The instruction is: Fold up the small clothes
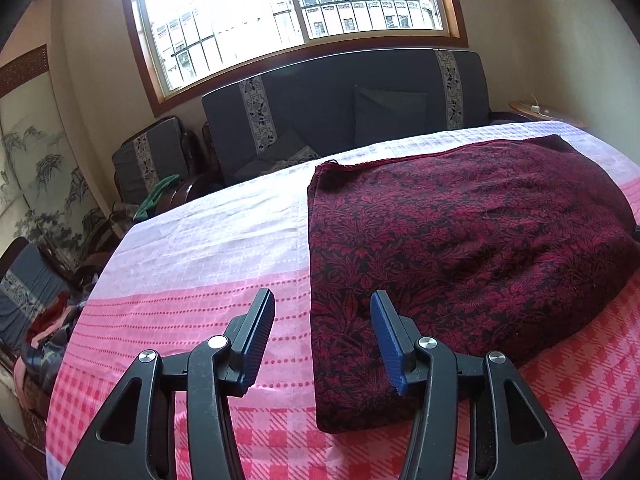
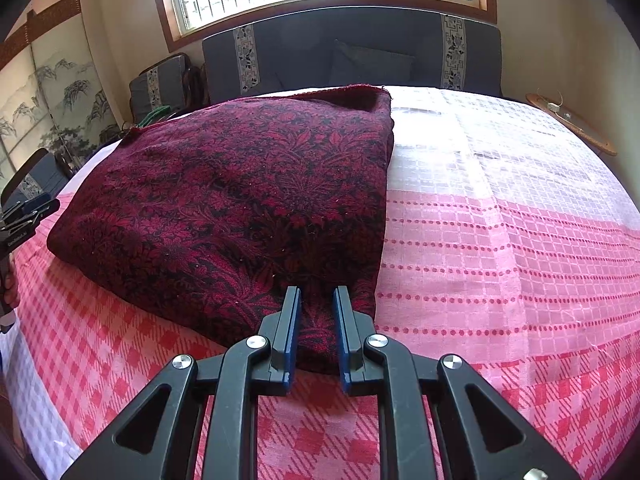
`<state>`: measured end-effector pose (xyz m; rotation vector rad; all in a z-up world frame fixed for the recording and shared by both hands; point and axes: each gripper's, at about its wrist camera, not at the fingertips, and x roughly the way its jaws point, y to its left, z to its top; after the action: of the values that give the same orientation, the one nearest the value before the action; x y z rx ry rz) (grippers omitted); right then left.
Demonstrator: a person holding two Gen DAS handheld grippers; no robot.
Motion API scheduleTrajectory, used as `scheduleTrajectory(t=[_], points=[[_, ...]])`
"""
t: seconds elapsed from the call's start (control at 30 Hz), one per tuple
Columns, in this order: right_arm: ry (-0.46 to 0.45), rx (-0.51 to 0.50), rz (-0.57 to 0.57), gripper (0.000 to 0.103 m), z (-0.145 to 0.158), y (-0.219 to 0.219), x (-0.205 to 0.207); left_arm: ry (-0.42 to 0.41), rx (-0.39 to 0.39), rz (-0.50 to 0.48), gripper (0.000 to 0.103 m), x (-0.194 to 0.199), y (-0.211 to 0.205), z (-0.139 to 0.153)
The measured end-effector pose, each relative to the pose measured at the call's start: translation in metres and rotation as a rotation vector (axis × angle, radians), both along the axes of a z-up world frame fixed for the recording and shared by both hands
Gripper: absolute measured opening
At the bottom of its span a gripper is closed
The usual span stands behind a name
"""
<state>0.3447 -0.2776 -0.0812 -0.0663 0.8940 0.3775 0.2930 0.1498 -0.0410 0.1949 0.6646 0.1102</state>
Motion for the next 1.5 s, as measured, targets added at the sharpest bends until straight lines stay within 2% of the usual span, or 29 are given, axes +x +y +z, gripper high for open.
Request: scheduleTrajectory(t=[0.1,0.17,0.3,0.47,0.7,0.97,1.17,1.27,1.4,1.43,1.5], points=[[0.003,0.007,-0.001,0.014,-0.001,-0.001,0.001,0.020,-0.020,-0.015,0.053,0.009,0.006,-0.004],[0.000,0.001,-0.001,0.014,-0.001,0.000,0.000,0.041,-0.070,-0.045,0.053,0.015,0.013,-0.004],[-0.002,-0.005,-0.001,0.014,-0.001,0.001,-0.001,0.107,-0.271,-0.116,0.053,0.030,0.045,-0.006],[-0.001,-0.003,0.000,0.015,-0.001,0.000,0.000,0.247,-0.556,-0.221,0.053,0.059,0.085,-0.020],[-0.002,-0.006,0.001,0.015,-0.001,0.000,0.000,0.382,-0.801,-0.312,0.053,0.103,0.115,-0.044],[-0.004,-0.007,0.001,0.016,0.000,0.001,-0.001,0.459,-0.985,-0.411,0.059,0.159,0.125,-0.053],[-0.008,-0.014,-0.001,0.016,0.000,0.002,-0.002,0.487,-0.963,-0.489,0.060,0.185,0.113,-0.051],[-0.010,-0.021,-0.002,0.016,0.000,0.003,-0.003,0.484,-0.963,-0.494,0.061,0.189,0.109,-0.050],[-0.011,-0.022,-0.003,0.016,0.000,0.004,-0.003,0.455,-0.951,-0.441,0.059,0.185,0.102,-0.048],[-0.011,-0.022,-0.003,0.016,0.000,0.004,-0.003,0.440,-0.934,-0.402,0.055,0.181,0.099,-0.047],[-0.011,-0.021,-0.003,0.016,0.000,0.004,-0.003,0.397,-0.846,-0.355,0.052,0.172,0.086,-0.042]])
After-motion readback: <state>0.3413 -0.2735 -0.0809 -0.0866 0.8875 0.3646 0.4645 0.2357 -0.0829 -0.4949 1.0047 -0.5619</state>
